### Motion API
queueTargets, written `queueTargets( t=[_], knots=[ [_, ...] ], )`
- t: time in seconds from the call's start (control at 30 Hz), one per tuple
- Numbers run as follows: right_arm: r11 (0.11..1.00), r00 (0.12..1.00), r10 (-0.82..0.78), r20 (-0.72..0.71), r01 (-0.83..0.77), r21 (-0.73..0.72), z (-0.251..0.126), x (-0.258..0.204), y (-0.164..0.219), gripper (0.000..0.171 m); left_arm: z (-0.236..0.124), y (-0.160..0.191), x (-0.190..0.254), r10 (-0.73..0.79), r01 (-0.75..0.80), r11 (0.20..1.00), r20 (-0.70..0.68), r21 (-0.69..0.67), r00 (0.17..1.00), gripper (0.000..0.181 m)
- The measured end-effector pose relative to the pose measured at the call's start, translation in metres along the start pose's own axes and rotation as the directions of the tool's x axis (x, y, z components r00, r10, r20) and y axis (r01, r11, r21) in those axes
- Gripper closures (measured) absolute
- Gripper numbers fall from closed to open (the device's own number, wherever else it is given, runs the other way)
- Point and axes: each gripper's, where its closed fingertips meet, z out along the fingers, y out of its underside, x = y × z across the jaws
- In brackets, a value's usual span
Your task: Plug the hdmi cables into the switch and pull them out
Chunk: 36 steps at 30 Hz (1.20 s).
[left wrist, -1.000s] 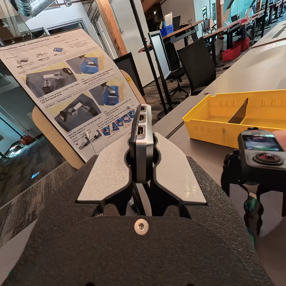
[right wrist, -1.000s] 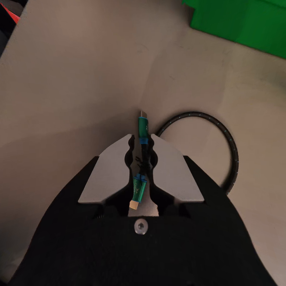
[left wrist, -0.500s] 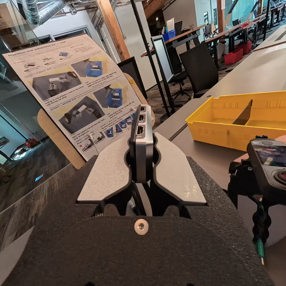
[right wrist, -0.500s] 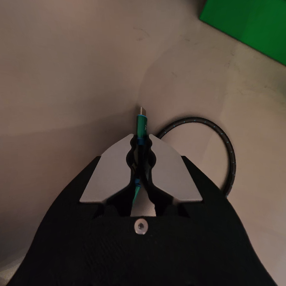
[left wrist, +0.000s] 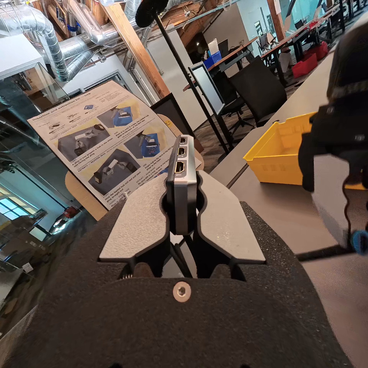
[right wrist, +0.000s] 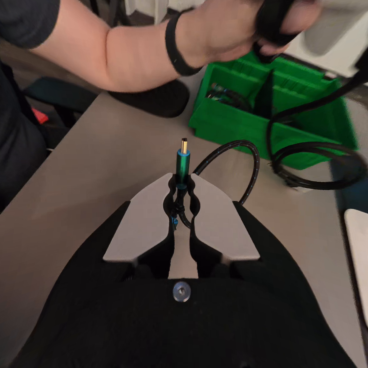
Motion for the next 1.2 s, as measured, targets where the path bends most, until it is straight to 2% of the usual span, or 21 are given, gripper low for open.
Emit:
queueTargets(
  t=[0.17,0.37,0.53,0.63,0.8,0.97,1.13,1.2],
  knots=[
    [0.999,0.991,0.02,-0.131,-0.016,0.037,-0.039,0.015,-0.016,0.16,0.006,0.009,0.008,0.118,-0.117,0.991,0.015,-0.067,0.993,0.159],
    [0.995,0.94,0.011,-0.34,-0.045,-0.092,-0.071,0.043,0.005,0.159,0.016,0.021,0.028,0.275,-0.273,0.952,-0.005,-0.14,0.962,0.159],
    [0.972,0.854,-0.124,-0.505,0.002,-0.235,-0.088,0.061,0.01,0.159,0.025,0.031,0.05,0.338,-0.343,0.922,-0.058,-0.18,0.939,0.159],
    [0.95,0.815,-0.223,-0.535,0.057,-0.308,-0.089,0.062,0.006,0.16,0.029,0.038,0.055,0.343,-0.351,0.912,-0.075,-0.214,0.936,0.159],
    [0.833,0.817,-0.327,-0.474,0.013,-0.553,-0.069,0.073,0.058,0.159,0.026,0.042,0.038,0.304,-0.302,0.919,-0.034,-0.252,0.952,0.159],
    [0.737,0.907,-0.239,-0.346,-0.062,-0.673,-0.009,0.069,0.123,0.159,0.016,0.036,0.015,0.243,-0.232,0.94,0.014,-0.25,0.97,0.159],
    [0.749,0.938,-0.116,-0.326,-0.132,-0.649,0.026,0.059,0.142,0.159,0.013,0.035,0.008,0.209,-0.197,0.949,0.022,-0.247,0.978,0.159],
    [0.775,0.951,-0.008,-0.309,-0.189,-0.603,0.034,0.052,0.145,0.158,0.014,0.036,0.01,0.21,-0.2,0.947,0.016,-0.251,0.977,0.159]
  ],
)
